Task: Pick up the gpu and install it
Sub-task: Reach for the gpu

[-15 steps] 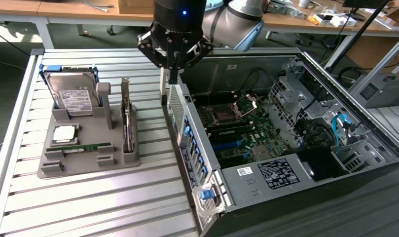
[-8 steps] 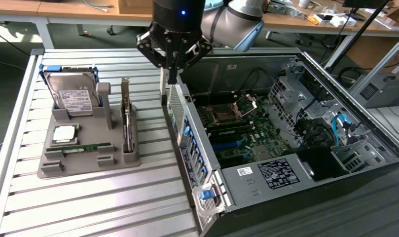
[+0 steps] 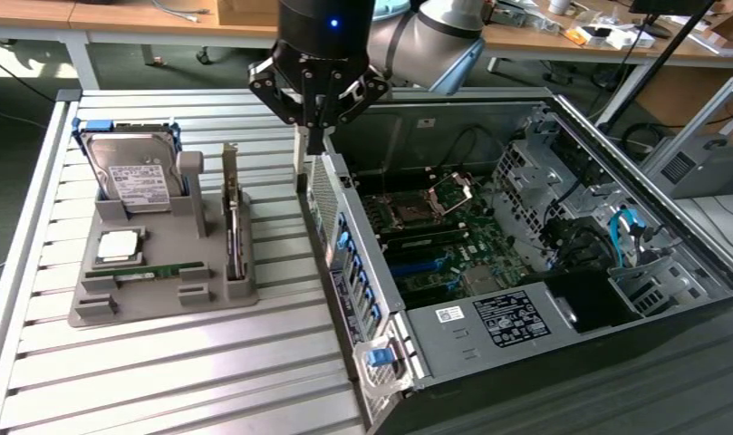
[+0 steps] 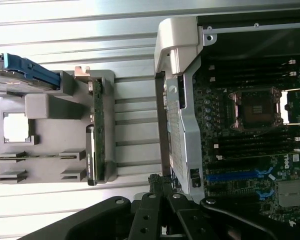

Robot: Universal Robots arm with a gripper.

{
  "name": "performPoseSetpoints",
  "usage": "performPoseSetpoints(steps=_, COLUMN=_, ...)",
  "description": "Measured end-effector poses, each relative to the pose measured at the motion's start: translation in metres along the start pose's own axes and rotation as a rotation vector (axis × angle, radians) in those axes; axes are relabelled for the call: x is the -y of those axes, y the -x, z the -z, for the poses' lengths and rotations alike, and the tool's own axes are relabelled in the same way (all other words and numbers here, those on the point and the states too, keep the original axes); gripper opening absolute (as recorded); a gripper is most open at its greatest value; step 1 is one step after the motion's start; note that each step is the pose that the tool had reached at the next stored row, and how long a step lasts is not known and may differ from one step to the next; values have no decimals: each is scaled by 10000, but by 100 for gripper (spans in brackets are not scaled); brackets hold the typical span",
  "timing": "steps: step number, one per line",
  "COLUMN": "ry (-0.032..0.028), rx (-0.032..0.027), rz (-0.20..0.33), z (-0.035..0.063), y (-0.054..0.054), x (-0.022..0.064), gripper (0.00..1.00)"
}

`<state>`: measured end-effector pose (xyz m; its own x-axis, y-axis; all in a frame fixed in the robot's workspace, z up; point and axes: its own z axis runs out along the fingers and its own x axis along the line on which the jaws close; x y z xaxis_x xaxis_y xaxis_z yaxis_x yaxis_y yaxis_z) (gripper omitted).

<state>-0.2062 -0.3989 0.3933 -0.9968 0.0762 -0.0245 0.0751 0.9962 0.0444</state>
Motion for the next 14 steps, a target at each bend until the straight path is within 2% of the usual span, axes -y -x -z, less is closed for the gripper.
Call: performPoseSetpoints(steps=14, ry=-1, rx=-1, rz=0, z=2, y=-41, x=3, gripper=10)
